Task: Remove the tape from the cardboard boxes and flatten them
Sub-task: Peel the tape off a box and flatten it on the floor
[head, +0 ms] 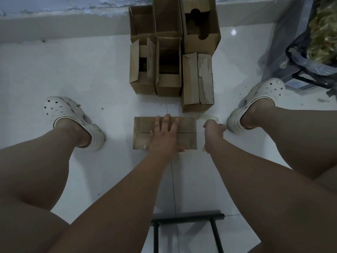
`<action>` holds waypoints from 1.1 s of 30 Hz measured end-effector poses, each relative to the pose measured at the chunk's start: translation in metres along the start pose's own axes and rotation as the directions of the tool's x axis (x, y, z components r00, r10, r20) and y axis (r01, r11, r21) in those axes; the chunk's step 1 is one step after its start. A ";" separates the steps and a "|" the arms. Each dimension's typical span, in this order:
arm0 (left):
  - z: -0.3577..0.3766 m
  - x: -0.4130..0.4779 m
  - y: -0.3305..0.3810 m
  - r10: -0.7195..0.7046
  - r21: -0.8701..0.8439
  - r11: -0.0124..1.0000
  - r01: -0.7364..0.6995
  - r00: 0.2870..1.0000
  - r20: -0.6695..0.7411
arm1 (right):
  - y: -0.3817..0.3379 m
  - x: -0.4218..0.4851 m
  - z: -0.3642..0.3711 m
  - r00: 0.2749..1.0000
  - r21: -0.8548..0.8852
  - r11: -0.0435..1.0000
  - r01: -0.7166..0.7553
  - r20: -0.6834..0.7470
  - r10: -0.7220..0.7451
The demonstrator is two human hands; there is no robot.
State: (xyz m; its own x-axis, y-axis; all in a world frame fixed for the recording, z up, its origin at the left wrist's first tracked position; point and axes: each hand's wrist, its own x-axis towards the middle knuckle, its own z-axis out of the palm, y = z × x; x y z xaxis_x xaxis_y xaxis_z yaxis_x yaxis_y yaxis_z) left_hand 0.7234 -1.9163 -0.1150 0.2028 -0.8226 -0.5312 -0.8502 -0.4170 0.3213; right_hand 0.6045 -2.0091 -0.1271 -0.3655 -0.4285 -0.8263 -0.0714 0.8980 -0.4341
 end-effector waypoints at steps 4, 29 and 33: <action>0.001 0.000 0.002 -0.001 -0.004 1.000 0.001 1.000 -0.003 | -0.004 -0.002 -0.004 0.986 -0.167 0.985 0.045 0.163 -0.017; 0.004 0.003 -0.001 0.001 -0.018 1.000 -0.002 0.999 -0.043 | -0.032 -0.011 0.005 0.973 0.223 0.974 -0.049 0.229 -0.004; 0.004 0.002 0.000 0.012 -0.006 1.000 -0.013 0.999 -0.040 | -0.045 -0.020 0.007 0.978 0.167 0.986 -0.022 0.210 -0.013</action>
State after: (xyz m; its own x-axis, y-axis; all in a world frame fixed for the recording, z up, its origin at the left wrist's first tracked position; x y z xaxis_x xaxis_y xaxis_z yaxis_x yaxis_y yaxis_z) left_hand 0.7218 -1.9167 -0.1193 0.2114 -0.8424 -0.4957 -0.8497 -0.4090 0.3328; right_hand 0.6217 -2.0415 -0.0937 -0.1619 -0.4518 -0.8773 0.0928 0.8781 -0.4693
